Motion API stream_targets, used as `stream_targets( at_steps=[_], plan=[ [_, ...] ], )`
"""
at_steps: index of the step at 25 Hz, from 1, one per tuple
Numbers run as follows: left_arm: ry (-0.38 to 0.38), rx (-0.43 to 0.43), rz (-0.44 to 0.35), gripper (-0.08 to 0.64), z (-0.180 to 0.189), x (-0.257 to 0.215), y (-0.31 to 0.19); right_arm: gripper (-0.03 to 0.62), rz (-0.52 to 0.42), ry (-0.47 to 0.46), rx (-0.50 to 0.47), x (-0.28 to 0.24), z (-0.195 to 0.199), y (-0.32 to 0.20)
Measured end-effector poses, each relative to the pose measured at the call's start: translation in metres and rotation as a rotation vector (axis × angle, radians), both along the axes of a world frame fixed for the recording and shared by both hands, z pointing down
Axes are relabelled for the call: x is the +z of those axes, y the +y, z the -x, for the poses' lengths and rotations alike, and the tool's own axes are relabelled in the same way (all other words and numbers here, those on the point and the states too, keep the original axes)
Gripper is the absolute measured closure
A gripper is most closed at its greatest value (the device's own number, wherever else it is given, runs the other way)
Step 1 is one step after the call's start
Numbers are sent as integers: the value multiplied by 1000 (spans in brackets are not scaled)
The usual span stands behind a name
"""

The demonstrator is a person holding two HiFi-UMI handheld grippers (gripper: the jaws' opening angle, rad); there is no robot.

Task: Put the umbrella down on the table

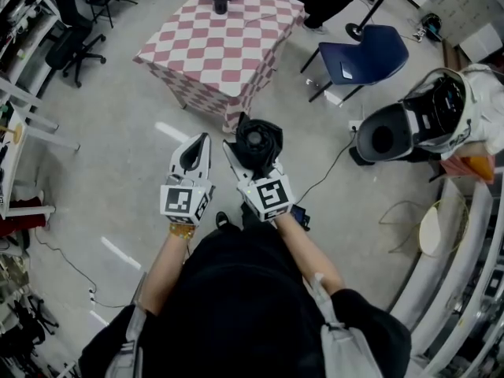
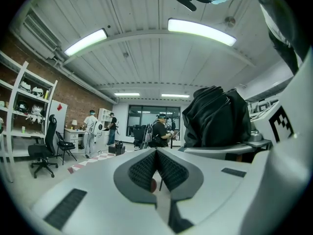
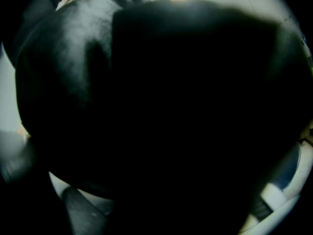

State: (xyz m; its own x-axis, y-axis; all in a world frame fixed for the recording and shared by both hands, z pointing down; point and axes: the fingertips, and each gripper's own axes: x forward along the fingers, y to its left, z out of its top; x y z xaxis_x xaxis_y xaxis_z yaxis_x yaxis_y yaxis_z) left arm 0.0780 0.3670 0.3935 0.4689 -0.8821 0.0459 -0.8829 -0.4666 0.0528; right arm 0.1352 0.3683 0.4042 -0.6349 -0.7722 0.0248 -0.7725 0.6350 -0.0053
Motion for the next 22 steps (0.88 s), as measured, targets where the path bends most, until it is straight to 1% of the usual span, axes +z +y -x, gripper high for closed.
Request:
stream_targets(
  at_steps=[6, 11, 14, 17, 22],
  plan=[
    [-19, -28, 13, 546, -33, 3, -36, 425, 9, -11, -16, -2, -29, -42],
    [-26, -46, 22, 546, -42, 4, -53, 425, 15, -18, -35, 1, -35, -64],
    [-30, -52, 31, 546, -38, 6, -62, 425, 23, -21, -38, 4, -30, -73],
    [-19, -47, 25, 546, -29, 11, -71, 425, 22, -11, -40, 7, -20, -81],
    [-2, -23, 15, 546, -1, 12, -92, 425, 21, 9, -17, 8, 7, -102]
  ],
)
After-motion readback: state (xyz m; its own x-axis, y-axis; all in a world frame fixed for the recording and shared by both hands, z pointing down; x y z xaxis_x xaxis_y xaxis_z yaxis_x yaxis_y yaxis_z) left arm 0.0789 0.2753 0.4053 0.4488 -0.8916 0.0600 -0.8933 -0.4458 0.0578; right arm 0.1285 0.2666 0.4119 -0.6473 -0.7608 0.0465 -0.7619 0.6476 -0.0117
